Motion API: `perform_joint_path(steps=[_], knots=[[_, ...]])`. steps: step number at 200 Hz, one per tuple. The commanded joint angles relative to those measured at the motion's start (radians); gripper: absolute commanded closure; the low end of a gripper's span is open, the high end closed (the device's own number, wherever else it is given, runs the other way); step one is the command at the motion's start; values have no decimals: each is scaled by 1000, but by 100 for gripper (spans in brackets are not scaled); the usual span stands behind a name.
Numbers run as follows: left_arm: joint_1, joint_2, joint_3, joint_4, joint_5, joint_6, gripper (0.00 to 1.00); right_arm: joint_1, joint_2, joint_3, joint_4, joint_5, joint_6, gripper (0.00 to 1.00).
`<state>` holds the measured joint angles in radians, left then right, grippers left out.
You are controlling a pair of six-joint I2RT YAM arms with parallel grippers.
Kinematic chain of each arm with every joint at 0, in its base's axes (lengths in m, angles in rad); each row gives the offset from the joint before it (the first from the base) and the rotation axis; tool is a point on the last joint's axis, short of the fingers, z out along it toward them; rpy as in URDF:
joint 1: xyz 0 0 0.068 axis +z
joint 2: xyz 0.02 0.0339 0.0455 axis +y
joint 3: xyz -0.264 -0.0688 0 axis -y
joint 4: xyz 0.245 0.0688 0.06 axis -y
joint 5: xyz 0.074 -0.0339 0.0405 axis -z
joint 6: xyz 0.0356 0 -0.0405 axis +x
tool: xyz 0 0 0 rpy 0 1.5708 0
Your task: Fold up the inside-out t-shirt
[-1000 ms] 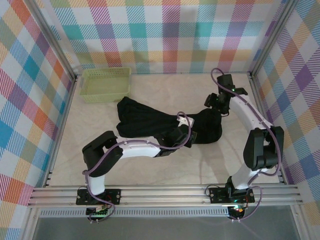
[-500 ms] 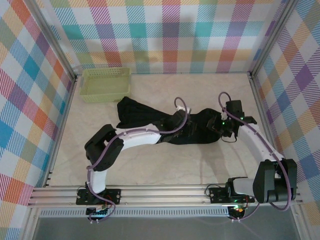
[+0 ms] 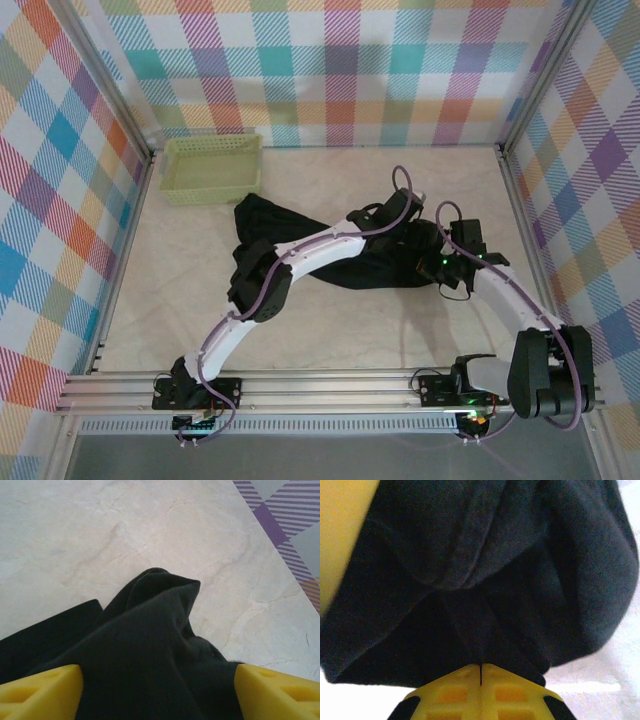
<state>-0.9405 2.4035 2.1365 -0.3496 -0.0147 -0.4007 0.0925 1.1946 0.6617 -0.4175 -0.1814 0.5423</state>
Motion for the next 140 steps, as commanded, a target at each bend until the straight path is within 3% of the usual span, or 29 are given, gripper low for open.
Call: perform_joint_path(steps=[1, 11, 38, 49, 98, 140], knots=[[9, 78, 118, -132, 16, 8, 33, 12, -54, -38, 16, -15, 46, 100], [9, 102, 150, -147, 4, 8, 42, 19, -75, -48, 10, -14, 53, 100], [22, 133, 218, -184, -50, -10, 79, 42, -144, -60, -44, 25, 79, 100], [35, 130, 229, -193, -71, -30, 88, 49, -184, -69, -66, 40, 94, 100], [133, 81, 217, -196, -78, -90, 93, 59, -322, -88, -164, 68, 129, 100], [157, 43, 191, -180, -79, -95, 92, 100, -340, -130, -171, 58, 166, 100]])
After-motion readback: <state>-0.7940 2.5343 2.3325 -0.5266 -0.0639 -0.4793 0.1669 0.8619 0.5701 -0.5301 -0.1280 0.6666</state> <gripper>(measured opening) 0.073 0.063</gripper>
